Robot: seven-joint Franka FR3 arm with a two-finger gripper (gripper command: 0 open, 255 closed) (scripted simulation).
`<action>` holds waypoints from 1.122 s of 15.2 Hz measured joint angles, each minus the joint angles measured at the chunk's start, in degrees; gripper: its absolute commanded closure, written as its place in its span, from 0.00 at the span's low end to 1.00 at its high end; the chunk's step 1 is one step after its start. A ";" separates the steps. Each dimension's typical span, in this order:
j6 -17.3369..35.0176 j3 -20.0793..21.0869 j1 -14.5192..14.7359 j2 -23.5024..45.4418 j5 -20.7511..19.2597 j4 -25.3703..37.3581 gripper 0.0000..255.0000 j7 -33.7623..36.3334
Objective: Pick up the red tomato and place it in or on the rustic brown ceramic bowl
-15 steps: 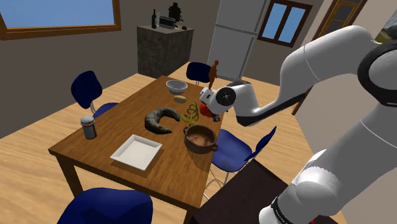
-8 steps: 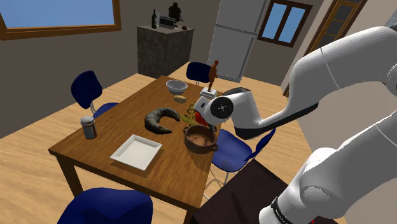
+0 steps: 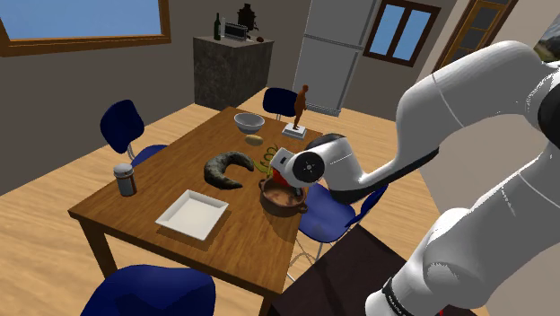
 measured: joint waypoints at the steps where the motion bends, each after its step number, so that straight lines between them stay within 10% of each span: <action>1: -0.06 0.15 0.03 0.62 -0.69 -0.05 1.00 1.07; 15: -0.15 0.34 -0.40 7.89 -8.49 1.19 1.00 10.53; 16: -0.15 0.34 -0.40 7.89 -8.49 1.19 0.00 10.53; 17: -0.15 0.34 -0.40 7.89 -8.49 1.19 0.00 10.53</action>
